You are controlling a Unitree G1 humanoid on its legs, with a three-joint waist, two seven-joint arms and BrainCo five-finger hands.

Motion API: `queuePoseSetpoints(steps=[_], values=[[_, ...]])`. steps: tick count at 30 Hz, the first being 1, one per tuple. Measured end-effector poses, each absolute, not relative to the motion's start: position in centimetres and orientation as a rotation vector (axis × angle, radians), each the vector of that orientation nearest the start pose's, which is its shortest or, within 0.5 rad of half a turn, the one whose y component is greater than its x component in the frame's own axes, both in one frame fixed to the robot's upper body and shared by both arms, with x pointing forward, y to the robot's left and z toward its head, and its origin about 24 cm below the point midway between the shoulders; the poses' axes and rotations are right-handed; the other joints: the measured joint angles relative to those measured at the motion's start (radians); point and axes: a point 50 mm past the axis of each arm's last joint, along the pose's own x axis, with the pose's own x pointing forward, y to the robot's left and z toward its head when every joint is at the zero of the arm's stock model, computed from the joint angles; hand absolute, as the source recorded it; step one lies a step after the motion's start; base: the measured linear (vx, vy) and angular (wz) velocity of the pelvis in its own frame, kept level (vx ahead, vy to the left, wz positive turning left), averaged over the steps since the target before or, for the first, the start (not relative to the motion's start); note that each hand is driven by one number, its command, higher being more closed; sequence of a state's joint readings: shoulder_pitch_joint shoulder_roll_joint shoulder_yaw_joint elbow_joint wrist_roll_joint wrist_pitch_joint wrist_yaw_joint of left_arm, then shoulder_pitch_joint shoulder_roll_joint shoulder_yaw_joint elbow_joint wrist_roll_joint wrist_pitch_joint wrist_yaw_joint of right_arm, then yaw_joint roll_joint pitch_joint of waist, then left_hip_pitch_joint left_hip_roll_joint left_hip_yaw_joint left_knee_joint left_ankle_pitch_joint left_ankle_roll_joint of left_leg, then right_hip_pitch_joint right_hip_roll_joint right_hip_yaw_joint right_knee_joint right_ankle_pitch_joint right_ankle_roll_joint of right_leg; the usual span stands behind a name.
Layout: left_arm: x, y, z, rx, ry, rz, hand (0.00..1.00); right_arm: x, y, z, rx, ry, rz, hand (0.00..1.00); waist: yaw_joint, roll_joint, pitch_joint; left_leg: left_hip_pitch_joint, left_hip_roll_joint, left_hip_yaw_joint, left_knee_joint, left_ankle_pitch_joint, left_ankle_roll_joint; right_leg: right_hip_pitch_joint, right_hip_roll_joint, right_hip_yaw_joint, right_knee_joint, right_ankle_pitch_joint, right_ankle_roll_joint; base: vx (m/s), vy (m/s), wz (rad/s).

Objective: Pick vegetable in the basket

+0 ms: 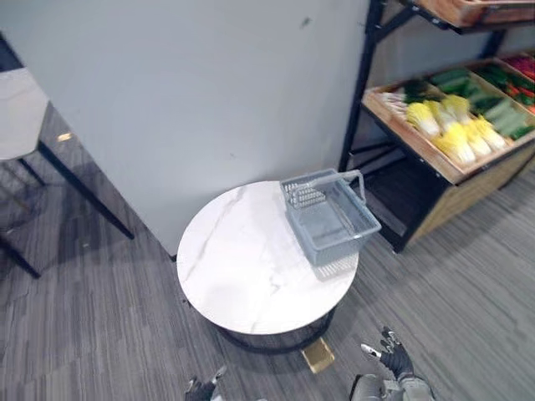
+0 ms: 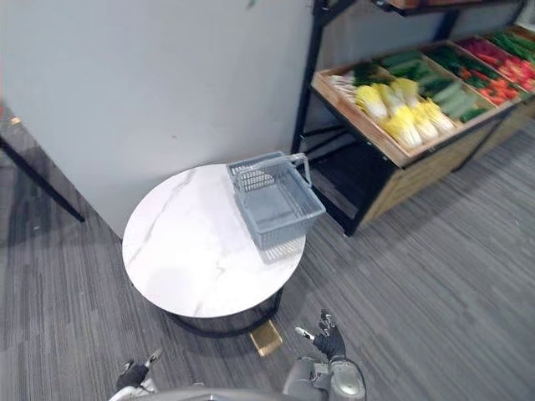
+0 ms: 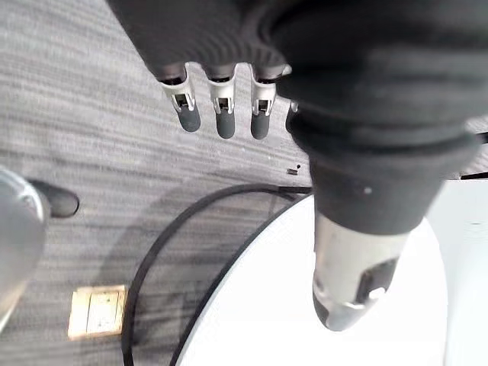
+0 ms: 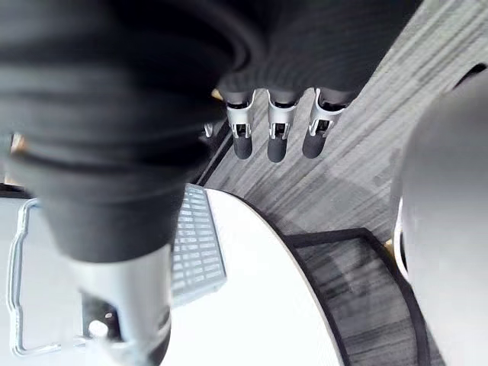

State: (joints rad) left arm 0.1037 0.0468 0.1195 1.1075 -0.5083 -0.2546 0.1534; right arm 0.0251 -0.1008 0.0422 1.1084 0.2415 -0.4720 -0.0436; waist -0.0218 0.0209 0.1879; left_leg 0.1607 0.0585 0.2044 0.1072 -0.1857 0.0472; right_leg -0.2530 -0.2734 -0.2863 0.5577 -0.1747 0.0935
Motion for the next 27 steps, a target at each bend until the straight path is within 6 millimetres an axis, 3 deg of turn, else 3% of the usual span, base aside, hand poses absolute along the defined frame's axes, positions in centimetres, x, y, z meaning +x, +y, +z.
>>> queuePoseSetpoints(steps=[1, 3, 4, 5, 6, 7, 8, 9, 10, 11, 15, 17, 18, 19, 20, 21, 23, 24, 27], values=[[8.2, 20.2, -16.0, -0.345, 0.930, 0.647, 0.00, 13.7, -19.3, -13.5, 0.059, 0.651, -0.228, 0.00, 0.006, -0.004, 0.000, 0.002, 0.022, -0.035, 0.002, -0.010, -0.026, -0.005, 0.023, 0.050, -0.162, 0.039, -0.001, 0.34, -0.330, 1.02], [7.9, 20.2, -16.0, -0.384, 0.927, 0.679, 0.00, 13.4, -19.3, -13.5, 0.081, 0.642, -0.258, 0.00, 0.020, -0.006, 0.000, 0.012, 0.054, -0.088, 0.016, -0.039, -0.073, 0.000, 0.048, 0.140, -0.337, 0.111, 0.012, 0.36, -0.418, 0.84], [7.7, 20.4, -16.0, -0.389, 0.925, 0.692, 0.00, 13.3, -19.2, -13.5, 0.084, 0.643, -0.257, 0.00, 0.028, -0.012, 0.001, 0.019, 0.066, -0.117, 0.025, -0.063, -0.107, 0.016, 0.062, 0.188, -0.382, 0.113, 0.019, 0.43, -0.583, 0.94], [7.2, 21.0, -16.0, -0.395, 0.918, 0.722, 0.00, 12.8, -18.5, -13.8, 0.104, 0.658, -0.252, 0.00, 0.026, -0.041, -0.008, 0.023, 0.067, -0.156, 0.046, -0.102, -0.138, 0.039, 0.057, 0.228, -0.398, 0.088, 0.009, 0.37, -0.531, 0.83], [6.8, 21.3, -16.0, -0.402, 0.917, 0.745, 0.00, 12.6, -18.2, -13.9, 0.113, 0.665, -0.254, 0.00, 0.029, -0.061, -0.014, 0.035, 0.067, -0.182, 0.058, -0.126, -0.163, 0.049, 0.060, 0.241, -0.384, 0.134, 0.073, 0.37, -0.528, 0.94], [6.5, 20.5, -16.2, -0.429, 0.930, 0.755, 0.00, 12.6, -19.0, -13.8, 0.093, 0.666, -0.261, 0.00, 0.031, -0.033, -0.013, 0.052, 0.119, -0.217, 0.065, -0.137, -0.181, 0.048, 0.093, 0.222, -0.308, 0.144, 0.081, 0.37, -0.476, 0.80], [6.4, 19.3, -16.3, -0.467, 0.940, 0.759, 0.00, 12.8, -19.6, -13.7, 0.076, 0.657, -0.266, 0.00, 0.033, 0.006, -0.022, 0.055, 0.167, -0.230, 0.071, -0.139, -0.187, 0.046, 0.126, 0.198, -0.257, 0.138, 0.065, 0.35, -0.440, 0.67], [6.4, 19.0, -16.4, -0.476, 0.943, 0.764, 0.00, 12.8, -19.9, -13.6, 0.069, 0.655, -0.266, 0.00, 0.034, 0.021, -0.023, 0.058, 0.182, -0.239, 0.069, -0.128, -0.189, 0.046, 0.135, 0.178, -0.234, 0.120, 0.040, 0.32, -0.398, 0.52], [6.4, 18.8, -16.4, -0.482, 0.944, 0.770, 0.00, 13.3, -19.7, -13.5, 0.066, 0.650, -0.252, 0.00, 0.039, 0.028, -0.024, 0.061, 0.195, -0.247, 0.066, -0.079, -0.202, 0.045, 0.138, 0.156, -0.196, 0.083, 0.022, 0.27, -0.373, 0.40], [6.4, 18.7, -16.4, -0.490, 0.943, 0.784, 0.00, 13.7, -19.3, -13.5, 0.070, 0.653, -0.226, 0.00, 0.046, 0.025, -0.026, 0.069, 0.199, -0.245, 0.048, -0.024, -0.202, 0.050, 0.139, 0.138, -0.173, 0.062, 0.010, 0.25, -0.364, 0.36], [6.4, 18.8, -16.4, -0.479, 0.951, 0.787, 0.00, 14.0, -18.2, -13.6, 0.053, 0.664, -0.170, 0.00, 0.050, 0.027, -0.032, 0.032, 0.230, -0.240, 0.071, 0.084, -0.211, 0.110, 0.155, 0.074, -0.230, 0.053, -0.016, 0.21, -0.291, 0.45], [6.6, 19.1, -16.3, -0.457, 0.948, 0.785, 0.00, 13.8, -18.1, -13.7, 0.040, 0.675, -0.166, 0.00, 0.050, 0.030, -0.034, -0.025, 0.249, -0.198, 0.163, 0.135, -0.244, 0.189, 0.164, 0.024, -0.316, 0.075, -0.030, 0.17, -0.164, 0.67], [7.0, 19.7, -16.2, -0.419, 0.940, 0.760, 0.00, 13.5, -17.9, -13.8, 0.019, 0.684, -0.166, 0.00, 0.053, -0.006, -0.026, -0.067, 0.249, -0.146, 0.227, 0.155, -0.255, 0.245, 0.143, -0.003, -0.378, 0.098, -0.038, 0.13, -0.094, 0.64], [7.1, 19.8, -16.1, -0.403, 0.939, 0.747, 0.00, 13.4, -17.9, -13.9, 0.007, 0.686, -0.169, 0.00, 0.054, -0.011, -0.028, -0.076, 0.244, -0.119, 0.229, 0.133, -0.259, 0.263, 0.137, -0.010, -0.399, 0.105, -0.041, 0.13, -0.057, 0.55], [7.2, 19.8, -16.1, -0.383, 0.942, 0.732, 0.00, 13.4, -18.2, -13.8, -0.012, 0.686, -0.191, 0.00, 0.053, -0.012, -0.029, -0.089, 0.224, -0.066, 0.199, 0.073, -0.256, 0.283, 0.126, -0.020, -0.423, 0.117, -0.035, 0.06, 0.039, 0.23], [7.3, 19.8, -16.1, -0.376, 0.944, 0.727, 0.00, 13.5, -18.4, -13.7, -0.056, 0.682, -0.196, 0.00, 0.052, -0.008, -0.027, -0.097, 0.194, -0.042, 0.146, 0.067, -0.246, 0.289, 0.119, -0.028, -0.430, 0.121, -0.028, 0.04, 0.077, 0.16], [7.4, 19.7, -16.1, -0.363, 0.953, 0.706, 0.00, 13.5, -19.3, -13.5, -0.157, 0.671, -0.212, 0.00, 0.048, 0.010, -0.026, -0.117, 0.158, 0.005, 0.067, 0.109, -0.196, 0.291, 0.124, -0.036, -0.438, 0.129, -0.013, 0.01, 0.121, 0.17], [7.6, 20.0, -16.1, -0.347, 0.957, 0.695, 0.00, 13.6, -19.4, -13.4, -0.217, 0.662, -0.218, 0.00, 0.051, 0.010, -0.034, -0.108, 0.143, 0.000, 0.030, 0.109, -0.196, 0.291, 0.127, -0.036, -0.464, 0.142, 0.004, 0.02, 0.106, 0.18], [8.0, 21.4, -15.8, -0.304, 0.947, 0.689, 0.00, 14.7, -20.0, -12.7, -0.343, 0.608, -0.262, 0.00, 0.055, -0.027, -0.010, -0.110, 0.119, 0.002, -0.024, 0.114, -0.186, 0.290, 0.119, -0.037, -0.526, 0.194, 0.015, -0.04, 0.099, 0.05]])
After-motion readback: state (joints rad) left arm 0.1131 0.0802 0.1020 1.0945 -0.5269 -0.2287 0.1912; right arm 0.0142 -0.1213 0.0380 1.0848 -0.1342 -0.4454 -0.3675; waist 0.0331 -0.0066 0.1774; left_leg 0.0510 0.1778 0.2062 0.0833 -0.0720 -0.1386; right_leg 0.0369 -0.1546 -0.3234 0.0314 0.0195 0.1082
